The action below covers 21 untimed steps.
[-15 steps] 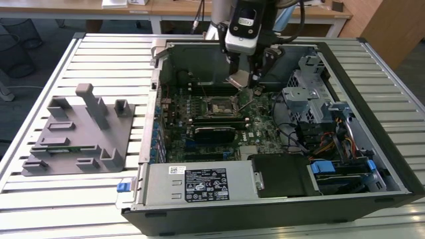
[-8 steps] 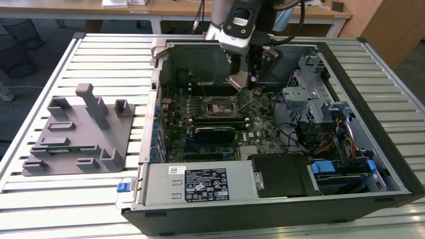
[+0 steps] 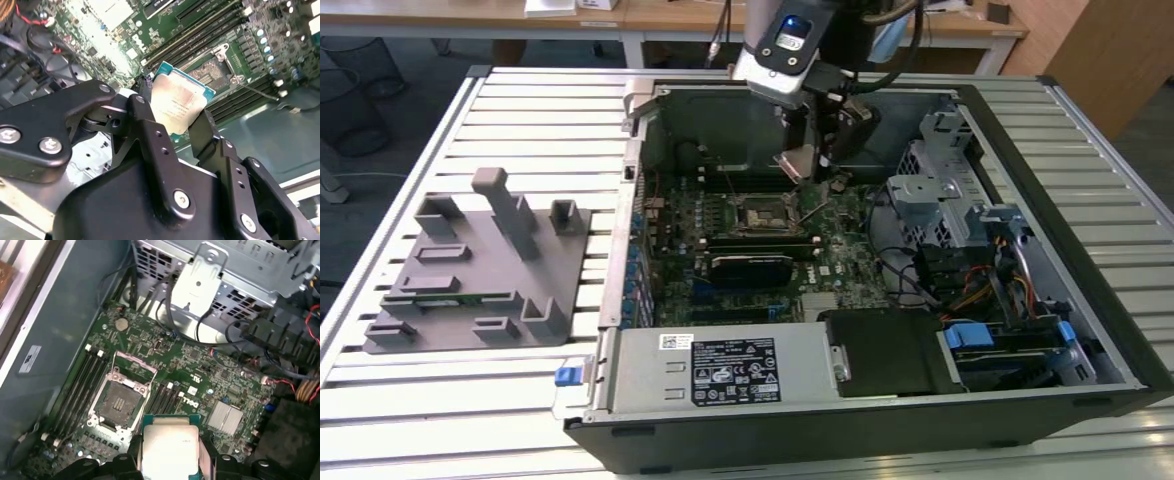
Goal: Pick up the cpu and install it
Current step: 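Place the cpu into insertion slot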
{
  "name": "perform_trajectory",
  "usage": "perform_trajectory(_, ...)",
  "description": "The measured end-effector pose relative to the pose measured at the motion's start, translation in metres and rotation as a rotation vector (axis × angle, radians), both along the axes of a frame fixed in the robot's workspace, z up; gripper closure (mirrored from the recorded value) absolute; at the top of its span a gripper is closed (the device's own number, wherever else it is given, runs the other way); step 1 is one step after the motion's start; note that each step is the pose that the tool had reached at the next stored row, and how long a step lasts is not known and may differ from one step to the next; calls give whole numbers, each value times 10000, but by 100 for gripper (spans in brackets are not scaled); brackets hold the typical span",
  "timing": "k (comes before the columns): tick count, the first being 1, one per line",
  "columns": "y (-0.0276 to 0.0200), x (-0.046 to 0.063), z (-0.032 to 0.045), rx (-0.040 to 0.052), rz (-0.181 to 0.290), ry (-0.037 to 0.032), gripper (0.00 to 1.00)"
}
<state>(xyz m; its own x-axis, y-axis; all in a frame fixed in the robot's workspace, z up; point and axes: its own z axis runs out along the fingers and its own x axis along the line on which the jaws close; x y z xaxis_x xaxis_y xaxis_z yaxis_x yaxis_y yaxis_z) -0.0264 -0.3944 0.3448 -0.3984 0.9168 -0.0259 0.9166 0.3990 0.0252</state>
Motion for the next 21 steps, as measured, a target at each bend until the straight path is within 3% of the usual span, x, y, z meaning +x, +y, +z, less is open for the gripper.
perform_trajectory(6, 1, -6, -18, 0, -966, 0, 46)
perform_trajectory(14, 73, -77, -52, 1, -1262, -1, 46)
perform_trajectory(21, 80, -82, -109, -6, -2289, -1, 46)
